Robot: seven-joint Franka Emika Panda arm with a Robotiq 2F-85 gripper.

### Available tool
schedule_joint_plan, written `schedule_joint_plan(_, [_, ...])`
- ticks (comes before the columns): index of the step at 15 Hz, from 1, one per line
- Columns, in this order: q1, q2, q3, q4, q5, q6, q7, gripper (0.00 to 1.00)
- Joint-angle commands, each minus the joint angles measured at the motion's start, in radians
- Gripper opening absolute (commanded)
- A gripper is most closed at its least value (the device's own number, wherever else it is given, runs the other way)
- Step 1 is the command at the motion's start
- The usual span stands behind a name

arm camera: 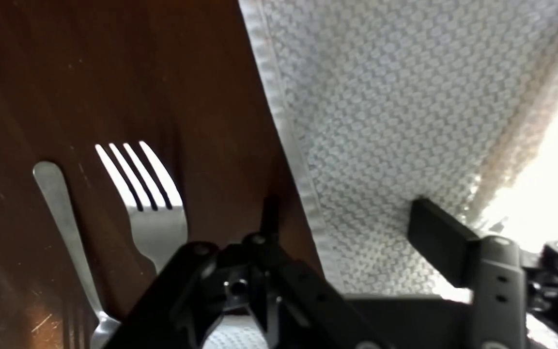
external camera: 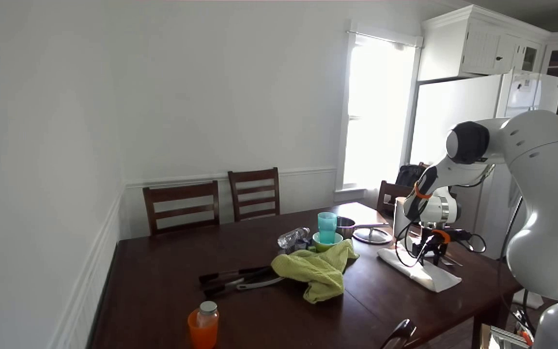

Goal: Put the spoon on the paper towel and fold it

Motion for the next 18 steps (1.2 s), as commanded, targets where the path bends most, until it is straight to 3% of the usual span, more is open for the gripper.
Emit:
schedule_joint_plan(1, [-0.030, 0.025, 0.029, 0.054, 0.015, -0.051, -0.031, 0.39])
schedule_joint_plan(7, [0.004, -0.029, 0.008, 0.021, -0.004, -0.066, -0.007, 0.01])
schedule_joint_plan(18, [0.131, -0.190, -0.024, -0.113, -0.037, -0.070, 0.022, 0.01])
